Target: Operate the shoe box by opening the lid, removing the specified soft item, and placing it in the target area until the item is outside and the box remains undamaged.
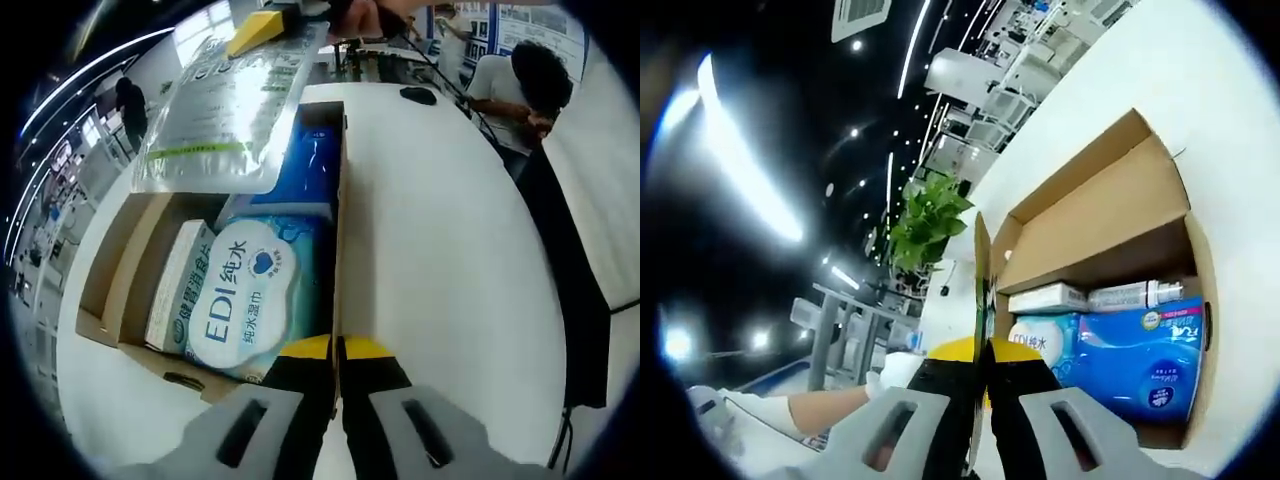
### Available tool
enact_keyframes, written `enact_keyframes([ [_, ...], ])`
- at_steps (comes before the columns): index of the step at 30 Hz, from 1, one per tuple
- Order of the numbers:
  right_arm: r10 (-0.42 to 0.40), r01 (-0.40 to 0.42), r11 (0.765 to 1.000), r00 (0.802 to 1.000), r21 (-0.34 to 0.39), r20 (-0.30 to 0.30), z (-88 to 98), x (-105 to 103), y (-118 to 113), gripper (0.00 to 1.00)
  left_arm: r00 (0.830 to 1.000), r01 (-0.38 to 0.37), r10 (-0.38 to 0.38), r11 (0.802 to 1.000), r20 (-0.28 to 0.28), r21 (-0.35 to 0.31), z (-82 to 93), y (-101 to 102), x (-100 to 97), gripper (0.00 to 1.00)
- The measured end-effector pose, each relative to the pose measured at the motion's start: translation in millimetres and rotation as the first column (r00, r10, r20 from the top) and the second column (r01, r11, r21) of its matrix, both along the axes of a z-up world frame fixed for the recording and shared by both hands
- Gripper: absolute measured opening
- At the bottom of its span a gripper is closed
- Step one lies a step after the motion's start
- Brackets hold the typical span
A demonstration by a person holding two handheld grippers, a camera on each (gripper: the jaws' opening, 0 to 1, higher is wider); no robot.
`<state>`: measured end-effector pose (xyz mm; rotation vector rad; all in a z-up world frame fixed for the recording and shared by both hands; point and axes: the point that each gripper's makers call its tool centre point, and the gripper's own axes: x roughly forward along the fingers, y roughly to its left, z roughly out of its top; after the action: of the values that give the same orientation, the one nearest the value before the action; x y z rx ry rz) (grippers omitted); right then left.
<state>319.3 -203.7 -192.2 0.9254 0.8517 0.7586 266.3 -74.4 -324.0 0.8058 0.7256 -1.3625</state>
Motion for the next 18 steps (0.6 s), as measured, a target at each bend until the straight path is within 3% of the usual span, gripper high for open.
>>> enact_keyframes([
  [18, -0.009, 0.009, 1.000, 1.000, -0.002, 0.020, 17.1, -8, -41, 0.00, 1.000, 0.004, -0.004, 1.000, 0.009, 0.012, -2.1, 0, -0.6, 0.00],
])
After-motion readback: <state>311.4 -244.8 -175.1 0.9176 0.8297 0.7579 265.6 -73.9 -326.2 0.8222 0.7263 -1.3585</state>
